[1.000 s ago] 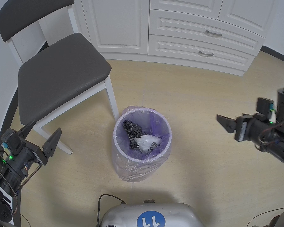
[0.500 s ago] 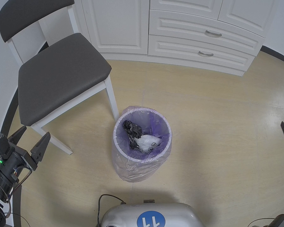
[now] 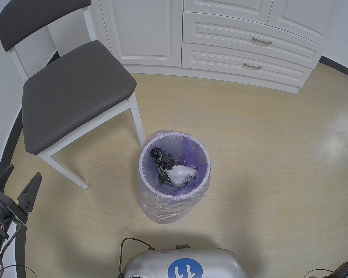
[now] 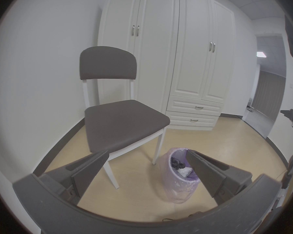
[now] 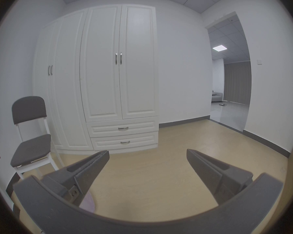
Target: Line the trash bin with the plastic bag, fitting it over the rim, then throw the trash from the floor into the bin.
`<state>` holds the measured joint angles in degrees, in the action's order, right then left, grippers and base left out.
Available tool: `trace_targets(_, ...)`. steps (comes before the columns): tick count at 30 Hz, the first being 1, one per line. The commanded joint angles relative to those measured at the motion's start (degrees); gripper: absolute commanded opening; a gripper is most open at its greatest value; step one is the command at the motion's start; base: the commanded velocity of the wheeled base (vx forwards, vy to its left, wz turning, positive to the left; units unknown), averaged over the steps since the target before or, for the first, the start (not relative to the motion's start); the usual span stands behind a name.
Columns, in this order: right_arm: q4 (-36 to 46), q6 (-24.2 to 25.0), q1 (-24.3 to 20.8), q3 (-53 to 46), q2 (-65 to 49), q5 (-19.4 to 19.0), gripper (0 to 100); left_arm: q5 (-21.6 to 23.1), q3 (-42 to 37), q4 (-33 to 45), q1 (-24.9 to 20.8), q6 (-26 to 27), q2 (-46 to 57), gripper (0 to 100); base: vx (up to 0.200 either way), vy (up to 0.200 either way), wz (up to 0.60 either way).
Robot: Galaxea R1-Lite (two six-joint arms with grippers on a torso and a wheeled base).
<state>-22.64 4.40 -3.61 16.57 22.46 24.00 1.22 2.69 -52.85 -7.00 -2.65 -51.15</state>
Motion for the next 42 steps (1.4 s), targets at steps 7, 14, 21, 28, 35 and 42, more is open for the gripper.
trace_targets(7, 10.07, 0.35, -0.35, -0.75, -17.27, -1.59, 100, -5.61, 9.00, 23.05, 0.23, 0.10, 25.58, 100, 0.000, 0.000, 0.00)
trace_targets(14, 14.11, -0.80, 3.61, -0.75, -22.46, -0.98, 100, -7.20, 14.27, 40.01, 0.23, 0.18, 36.03, 100, 0.000, 0.000, 0.00)
trace_targets(21, 16.57, -0.45, 3.52, -0.40, -22.46, 1.66, 100, -7.37, 13.21, 42.39, 0.41, 0.18, 39.11, 100, 0.000, 0.000, 0.00)
trace_targets(28, 16.49, -0.53, 3.52, -1.45, -22.46, -3.44, 100, -6.93, 9.70, 42.39, 6.38, 0.18, 42.27, 100, 0.000, 0.000, 0.00)
trace_targets(35, 15.43, -0.62, 3.52, -2.59, -22.46, -5.63, 100, -5.44, 4.95, 42.48, 6.82, 0.18, 48.69, 100, 0.000, 0.000, 0.00)
trace_targets(42, 13.41, -1.76, 3.52, -5.05, -22.46, -11.43, 100, -4.38, 0.82, 42.04, 6.91, 0.10, 50.62, 100, 0.000, 0.000, 0.00)
